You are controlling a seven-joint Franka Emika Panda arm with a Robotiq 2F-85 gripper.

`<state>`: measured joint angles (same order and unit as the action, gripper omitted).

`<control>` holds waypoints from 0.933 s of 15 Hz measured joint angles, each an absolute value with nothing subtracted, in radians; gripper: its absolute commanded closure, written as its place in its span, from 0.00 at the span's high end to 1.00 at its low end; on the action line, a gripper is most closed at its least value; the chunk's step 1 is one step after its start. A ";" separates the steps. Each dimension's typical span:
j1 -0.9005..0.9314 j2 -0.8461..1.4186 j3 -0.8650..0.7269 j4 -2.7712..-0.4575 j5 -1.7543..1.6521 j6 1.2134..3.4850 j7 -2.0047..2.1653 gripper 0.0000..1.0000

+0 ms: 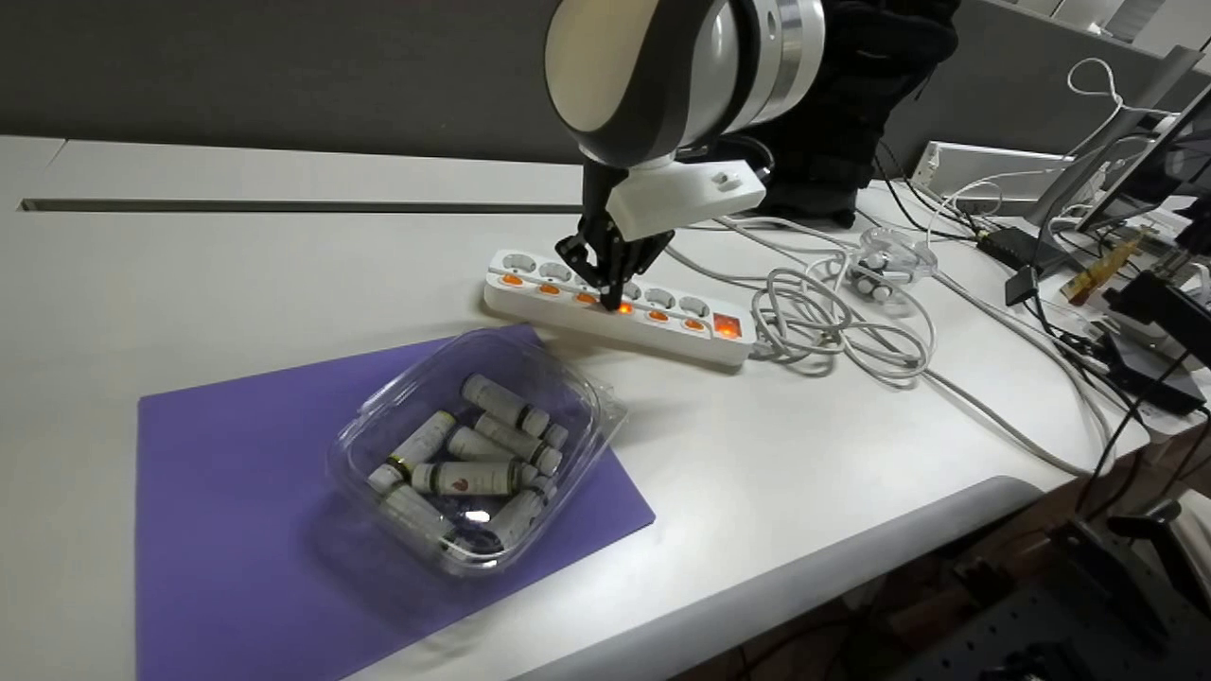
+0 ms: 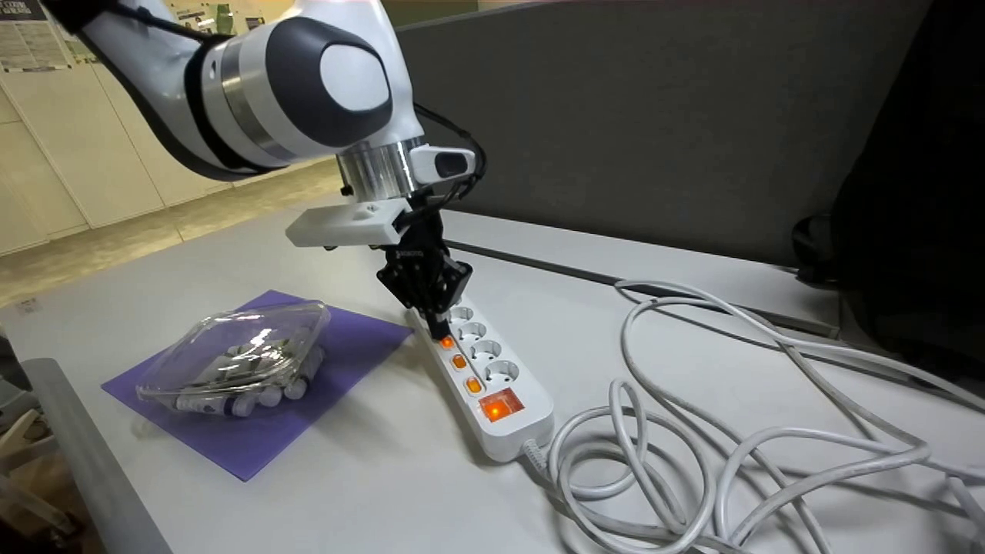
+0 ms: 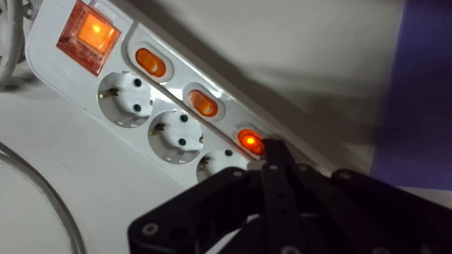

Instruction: Press the fourth and third switch from the left on the extension cable

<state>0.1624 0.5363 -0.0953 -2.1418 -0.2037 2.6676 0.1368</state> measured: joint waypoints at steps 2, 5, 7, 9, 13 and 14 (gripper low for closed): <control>0.163 0.533 -0.092 -2.155 -0.205 2.714 0.130 0.00; 0.164 0.529 -0.082 -2.175 -0.205 2.807 0.107 0.00; 0.167 0.524 -0.078 -2.189 -0.205 2.863 0.096 0.00; 0.166 0.516 -0.073 -2.200 -0.199 2.897 0.087 0.00; 0.135 0.513 -0.033 -2.204 -0.147 2.910 0.044 0.00; 0.125 0.513 -0.021 -2.205 -0.131 2.910 0.034 0.00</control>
